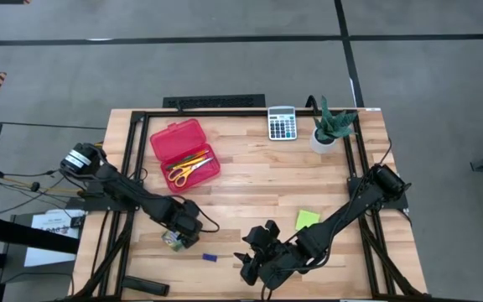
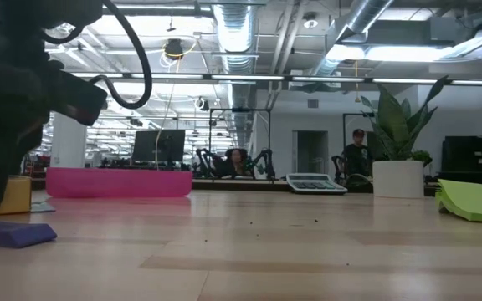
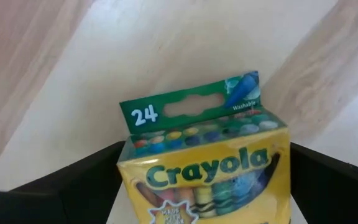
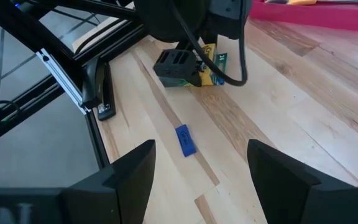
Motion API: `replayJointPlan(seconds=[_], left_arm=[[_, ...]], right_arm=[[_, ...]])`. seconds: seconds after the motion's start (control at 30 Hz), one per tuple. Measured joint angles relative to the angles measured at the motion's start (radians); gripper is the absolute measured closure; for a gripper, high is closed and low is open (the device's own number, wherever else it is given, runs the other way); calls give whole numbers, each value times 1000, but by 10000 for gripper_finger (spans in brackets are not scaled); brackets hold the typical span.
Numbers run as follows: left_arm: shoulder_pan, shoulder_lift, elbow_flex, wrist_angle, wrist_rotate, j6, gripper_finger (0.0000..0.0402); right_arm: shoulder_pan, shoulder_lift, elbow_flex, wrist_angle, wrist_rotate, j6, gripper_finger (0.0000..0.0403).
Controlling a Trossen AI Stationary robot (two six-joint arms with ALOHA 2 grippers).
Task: Pack school essentials
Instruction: Put the yellow crayon box into the red supply box
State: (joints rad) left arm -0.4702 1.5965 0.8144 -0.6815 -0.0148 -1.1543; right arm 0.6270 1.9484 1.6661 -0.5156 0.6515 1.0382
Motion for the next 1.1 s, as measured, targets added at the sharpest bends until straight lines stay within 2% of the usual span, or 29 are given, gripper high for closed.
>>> replayJointPlan(seconds=[0.23, 0.57, 0.77, 0.87, 0.97, 1.1], left_arm=[[0, 3, 1, -7, -7, -31, 9], [0, 3, 1, -16, -2, -36, 84], [2, 2, 1, -17, 13, -30, 81], [2, -8, 2, -28, 53, 6, 77], [0, -32, 39, -100, 68, 45, 77], [11, -65, 118, -238, 4, 112, 77]], right_arm=[[2, 0, 0, 0, 0, 0, 143], [1, 0, 0, 0, 0, 0, 143], [1, 0, 0, 0, 0, 0, 143], [2, 0, 0, 0, 0, 0, 143], [2, 0, 0, 0, 0, 0, 143], [1, 0, 0, 0, 0, 0, 143]])
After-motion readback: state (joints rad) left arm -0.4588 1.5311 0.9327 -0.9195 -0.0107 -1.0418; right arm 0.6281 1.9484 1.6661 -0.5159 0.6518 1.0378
